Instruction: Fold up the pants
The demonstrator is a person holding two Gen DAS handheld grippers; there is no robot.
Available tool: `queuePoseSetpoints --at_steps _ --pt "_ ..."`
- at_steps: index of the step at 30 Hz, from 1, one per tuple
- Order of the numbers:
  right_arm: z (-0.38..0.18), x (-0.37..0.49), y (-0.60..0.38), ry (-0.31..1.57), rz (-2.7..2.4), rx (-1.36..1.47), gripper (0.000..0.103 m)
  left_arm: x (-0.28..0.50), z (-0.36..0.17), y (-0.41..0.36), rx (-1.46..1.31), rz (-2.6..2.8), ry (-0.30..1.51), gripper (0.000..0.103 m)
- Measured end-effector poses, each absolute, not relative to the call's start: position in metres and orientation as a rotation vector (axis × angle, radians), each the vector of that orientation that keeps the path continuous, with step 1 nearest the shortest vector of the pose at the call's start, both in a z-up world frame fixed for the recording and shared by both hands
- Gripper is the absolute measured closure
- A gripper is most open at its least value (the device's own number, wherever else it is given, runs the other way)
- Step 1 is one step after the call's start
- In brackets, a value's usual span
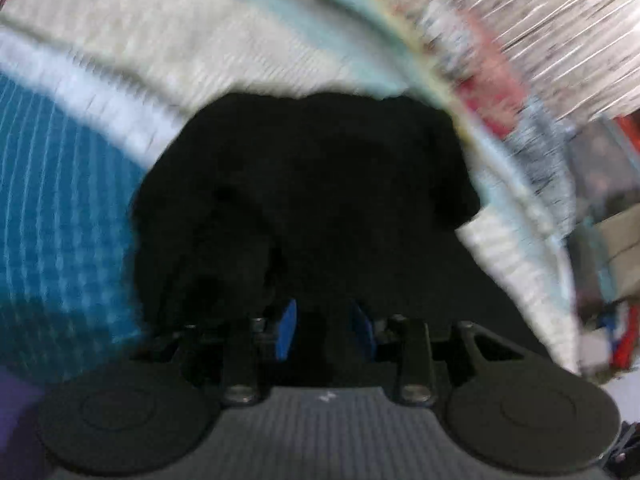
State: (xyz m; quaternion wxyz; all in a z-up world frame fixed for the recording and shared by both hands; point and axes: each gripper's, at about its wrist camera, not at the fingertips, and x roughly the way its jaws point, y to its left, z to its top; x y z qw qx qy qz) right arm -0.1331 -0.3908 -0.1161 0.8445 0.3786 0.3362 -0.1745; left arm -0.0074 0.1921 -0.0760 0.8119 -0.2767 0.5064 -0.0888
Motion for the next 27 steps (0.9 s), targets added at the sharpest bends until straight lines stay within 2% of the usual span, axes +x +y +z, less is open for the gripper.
queuePoseSetpoints --at_steps 1,4,9,11,15,17,22,24,27 --pt "-0.121 -0.134 -0.392 0.704 -0.366 0.800 0.061 -0.007 -0.086 0.193 -0.597 -0.177 1.113 0.080" --pt "-0.114 -0.136 -0.388 0.712 -0.362 0.769 0.059 -0.014 -0.091 0.202 -0.656 -0.188 1.105 0.081" --pt "-0.118 -0.135 -0.381 0.717 -0.352 0.742 0.049 -0.012 -0.076 0.200 -0.632 -0.207 1.070 0.076" --pt "-0.119 -0.135 -0.381 0.714 -0.347 0.734 0.049 -0.013 -0.069 0.196 -0.615 -0.225 1.035 0.072" --pt "-0.122 -0.135 -0.381 0.698 -0.330 0.756 0.048 -0.013 -0.054 0.191 -0.590 -0.263 0.974 0.070" --pt "-0.125 -0.138 -0.385 0.684 -0.322 0.794 0.048 -0.008 -0.049 0.183 -0.583 -0.263 0.962 0.064" --pt "-0.129 -0.145 -0.393 0.658 -0.302 0.862 0.048 0.004 -0.066 0.179 -0.568 -0.213 1.034 0.064" --pt "-0.129 -0.146 -0.394 0.655 -0.291 0.866 0.048 0.007 -0.082 0.178 -0.564 -0.179 1.107 0.067" --pt "-0.129 -0.147 -0.394 0.650 -0.287 0.879 0.048 0.008 -0.090 0.182 -0.598 -0.179 1.112 0.068"
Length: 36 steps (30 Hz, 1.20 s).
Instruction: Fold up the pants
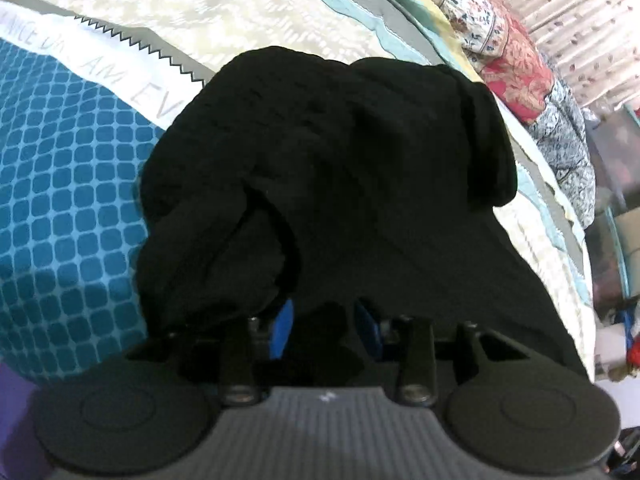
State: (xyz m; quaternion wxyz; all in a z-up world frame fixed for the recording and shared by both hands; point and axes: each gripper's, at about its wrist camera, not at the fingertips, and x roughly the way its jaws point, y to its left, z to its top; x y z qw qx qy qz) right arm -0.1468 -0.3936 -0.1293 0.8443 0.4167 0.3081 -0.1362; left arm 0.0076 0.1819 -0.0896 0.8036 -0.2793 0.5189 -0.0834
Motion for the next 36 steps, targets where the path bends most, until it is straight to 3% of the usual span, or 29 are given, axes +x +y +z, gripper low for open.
queuePoseSetpoints --at_steps 10,17,24,29,31,32,33,36 --pt "-0.130 -0.152 -0.395 0.623 -0.289 0.933 0.048 0.007 -0.084 0.178 -0.572 -0.187 1.107 0.066" --pt "-0.129 -0.152 -0.395 0.625 -0.296 0.937 0.048 0.019 -0.044 0.187 -0.565 -0.251 0.964 0.065" --pt "-0.127 -0.150 -0.389 0.633 -0.308 0.894 0.048 0.089 -0.006 0.196 -0.460 -0.191 0.836 0.065" --pt "-0.087 -0.142 -0.369 0.558 -0.250 0.771 0.049 0.148 -0.032 0.176 -0.406 -0.187 0.881 0.060" --pt "-0.069 -0.118 -0.352 0.570 -0.167 0.691 0.049 0.160 -0.052 0.167 -0.399 -0.196 0.929 0.065" --pt "-0.064 -0.100 -0.343 0.600 -0.126 0.660 0.049 0.164 -0.061 0.162 -0.394 -0.210 0.952 0.080" --pt "-0.061 -0.079 -0.333 0.630 -0.091 0.645 0.049 0.164 -0.068 0.155 -0.392 -0.229 0.971 0.089" --pt "-0.065 -0.010 -0.303 0.686 0.040 0.670 0.049 0.141 -0.067 0.140 -0.350 -0.251 0.916 0.092"
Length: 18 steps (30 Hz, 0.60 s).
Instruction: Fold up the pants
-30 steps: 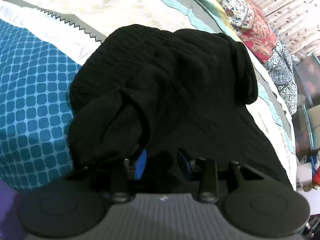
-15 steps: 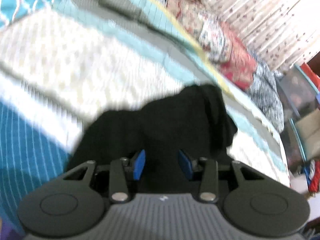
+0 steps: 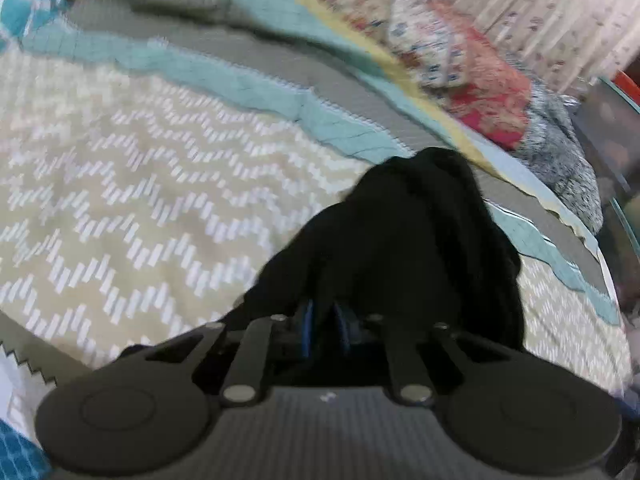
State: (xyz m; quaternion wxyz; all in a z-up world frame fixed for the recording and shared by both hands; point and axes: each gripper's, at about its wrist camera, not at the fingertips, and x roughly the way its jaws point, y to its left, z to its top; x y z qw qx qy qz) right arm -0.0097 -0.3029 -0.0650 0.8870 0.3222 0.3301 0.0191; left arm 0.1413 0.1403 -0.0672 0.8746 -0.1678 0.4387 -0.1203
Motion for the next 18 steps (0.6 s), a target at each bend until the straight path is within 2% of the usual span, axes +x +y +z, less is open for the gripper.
queuePoseSetpoints --at_steps 2,3,4,6,7,8,9,11,16,18 --pt "-0.072 0.046 -0.278 0.714 0.108 0.702 0.039 0.119 -0.058 0.138 -0.375 -0.273 0.885 0.092" --pt "-0.076 0.073 -0.264 0.727 0.135 0.703 0.029 0.103 -0.052 0.138 -0.401 -0.289 0.860 0.092" --pt "-0.083 0.104 -0.246 0.748 0.154 0.702 0.025 0.088 -0.046 0.139 -0.413 -0.302 0.836 0.093" --pt "-0.099 0.154 -0.219 0.815 0.159 0.747 0.026 0.059 -0.038 0.134 -0.406 -0.335 0.814 0.094" --pt "-0.110 0.176 -0.206 0.861 0.162 0.774 0.031 0.046 -0.036 0.130 -0.389 -0.356 0.817 0.094" --pt "-0.120 0.192 -0.193 0.912 0.168 0.789 0.044 0.040 -0.033 0.124 -0.372 -0.373 0.825 0.094" --pt "-0.124 0.200 -0.183 0.943 0.171 0.779 0.088 0.027 -0.034 0.119 -0.354 -0.392 0.836 0.094" --pt "-0.108 0.199 -0.170 0.901 0.172 0.712 0.089 0.009 -0.037 0.110 -0.328 -0.434 0.857 0.094" --pt "-0.016 0.091 -0.238 0.354 0.340 0.609 0.092 -0.017 -0.035 0.097 -0.263 -0.610 0.894 0.093" --pt "-0.004 0.035 -0.279 0.273 0.241 0.570 0.088 -0.015 -0.021 0.105 -0.289 -0.638 0.841 0.091"
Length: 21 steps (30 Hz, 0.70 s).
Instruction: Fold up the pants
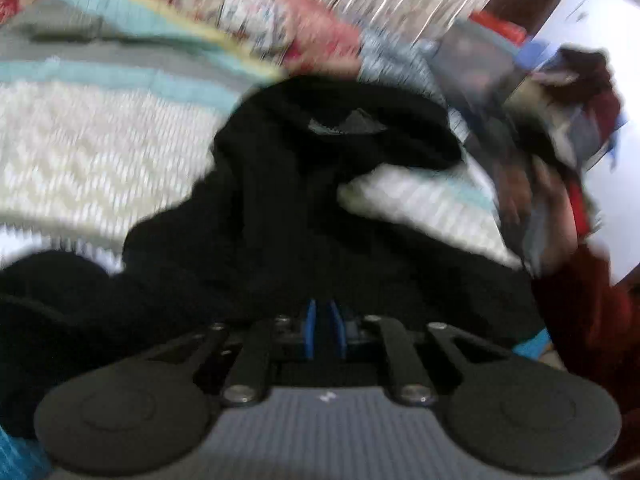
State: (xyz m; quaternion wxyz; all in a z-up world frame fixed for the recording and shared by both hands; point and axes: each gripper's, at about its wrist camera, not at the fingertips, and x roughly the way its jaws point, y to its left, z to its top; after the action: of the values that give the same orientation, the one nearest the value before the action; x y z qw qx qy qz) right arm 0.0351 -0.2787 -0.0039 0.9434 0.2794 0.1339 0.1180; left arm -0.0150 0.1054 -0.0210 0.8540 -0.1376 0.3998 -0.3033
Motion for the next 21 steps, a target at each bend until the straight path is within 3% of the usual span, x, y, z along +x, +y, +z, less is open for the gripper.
queuePoseSetpoints --at_steps 2,3,4,7,9,11,12,15,16,17,19,21 --pt "-0.009 -0.014 -0.319 0.277 0.111 0.570 0.081 -0.004 0.000 0.122 -0.325 -0.626 0.748 0.084" --pt "-0.015 -0.033 -0.334 0.304 0.046 0.573 0.064 0.005 0.009 0.131 -0.337 -0.606 0.703 0.081" --pt "-0.023 -0.052 -0.348 0.330 -0.032 0.578 0.059 0.015 0.015 0.137 -0.338 -0.580 0.671 0.077" --pt "-0.042 -0.098 -0.378 0.380 -0.184 0.650 0.059 0.058 0.020 0.144 -0.280 -0.481 0.625 0.077" --pt "-0.045 -0.100 -0.369 0.390 -0.196 0.680 0.059 0.092 0.005 0.135 -0.249 -0.448 0.692 0.076" --pt "-0.041 -0.085 -0.349 0.422 -0.152 0.624 0.058 0.122 -0.016 0.120 -0.208 -0.439 0.774 0.057" --pt "-0.036 -0.068 -0.333 0.456 -0.117 0.566 0.056 0.135 -0.031 0.110 -0.182 -0.418 0.823 0.054" --pt "-0.025 -0.011 -0.274 0.552 0.064 0.396 0.045 0.140 -0.061 0.093 -0.210 -0.420 0.949 0.060" --pt "-0.023 0.011 -0.249 0.576 0.138 0.353 0.037 0.133 -0.064 0.090 -0.242 -0.449 0.949 0.073" --pt "-0.023 0.035 -0.218 0.605 0.220 0.305 0.034 0.123 -0.064 0.086 -0.246 -0.485 0.936 0.093" --pt "-0.029 0.076 -0.167 0.655 0.332 0.218 0.027 0.098 -0.058 0.083 -0.211 -0.491 0.896 0.093" --pt "-0.042 0.113 -0.132 0.725 0.374 0.146 0.027 0.071 -0.045 0.087 -0.218 -0.492 0.840 0.094"
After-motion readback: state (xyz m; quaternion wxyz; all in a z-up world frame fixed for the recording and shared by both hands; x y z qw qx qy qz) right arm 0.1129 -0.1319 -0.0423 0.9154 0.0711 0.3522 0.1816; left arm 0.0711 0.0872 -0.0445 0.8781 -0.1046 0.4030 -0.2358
